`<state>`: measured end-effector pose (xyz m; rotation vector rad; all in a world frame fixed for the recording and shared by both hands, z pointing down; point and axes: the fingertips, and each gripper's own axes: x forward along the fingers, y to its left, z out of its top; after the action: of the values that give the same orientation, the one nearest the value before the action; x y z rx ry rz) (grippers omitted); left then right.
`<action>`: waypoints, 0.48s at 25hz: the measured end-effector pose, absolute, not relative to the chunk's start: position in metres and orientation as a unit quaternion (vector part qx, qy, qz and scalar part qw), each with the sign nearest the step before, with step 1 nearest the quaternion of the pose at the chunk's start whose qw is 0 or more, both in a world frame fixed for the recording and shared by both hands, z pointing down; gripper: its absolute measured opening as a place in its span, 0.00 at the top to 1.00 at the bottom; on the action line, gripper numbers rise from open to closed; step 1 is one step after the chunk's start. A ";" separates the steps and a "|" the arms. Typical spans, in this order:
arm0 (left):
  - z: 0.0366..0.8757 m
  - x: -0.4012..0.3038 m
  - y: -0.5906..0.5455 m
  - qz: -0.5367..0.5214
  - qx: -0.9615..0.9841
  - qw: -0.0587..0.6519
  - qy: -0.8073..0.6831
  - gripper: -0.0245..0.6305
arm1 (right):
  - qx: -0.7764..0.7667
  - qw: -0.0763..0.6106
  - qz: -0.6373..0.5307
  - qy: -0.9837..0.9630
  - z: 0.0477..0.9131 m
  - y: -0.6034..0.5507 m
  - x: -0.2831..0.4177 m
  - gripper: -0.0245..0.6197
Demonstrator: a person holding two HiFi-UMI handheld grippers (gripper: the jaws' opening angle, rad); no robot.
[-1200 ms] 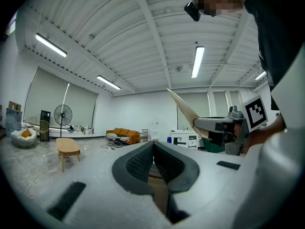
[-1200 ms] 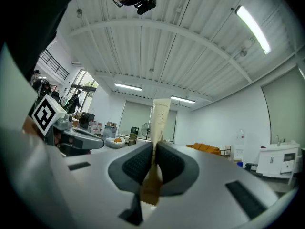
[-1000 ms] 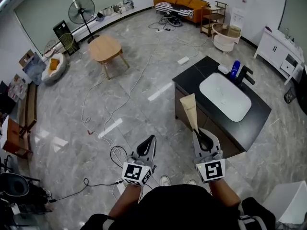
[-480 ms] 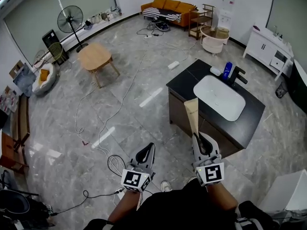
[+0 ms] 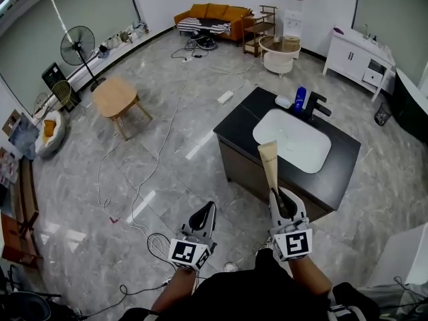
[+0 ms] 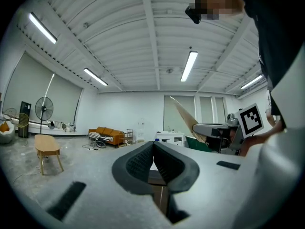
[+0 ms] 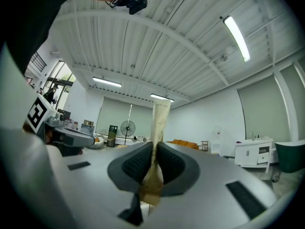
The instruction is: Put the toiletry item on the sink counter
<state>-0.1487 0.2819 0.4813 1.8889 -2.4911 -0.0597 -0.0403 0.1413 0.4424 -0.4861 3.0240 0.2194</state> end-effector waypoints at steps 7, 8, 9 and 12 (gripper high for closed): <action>0.481 -0.168 0.184 0.010 0.621 0.000 -0.783 0.95 | -0.206 0.011 0.072 0.976 0.453 0.050 -0.039 0.90; 0.478 -0.170 0.171 0.011 0.626 -0.003 -0.780 0.95 | -0.212 0.009 0.072 0.975 0.456 0.037 -0.039 0.90; 0.475 -0.171 0.158 0.013 0.631 -0.005 -0.776 0.95 | -0.218 0.006 0.069 0.974 0.457 0.026 -0.039 0.90; 0.470 -0.170 0.120 0.021 0.646 -0.002 -0.763 0.95 | -0.232 -0.002 0.051 0.971 0.454 -0.006 -0.037 0.90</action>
<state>-0.1699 0.1196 0.4698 2.0317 -2.4004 0.0674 -0.0367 -0.0064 0.4539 -0.7296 3.0548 0.1605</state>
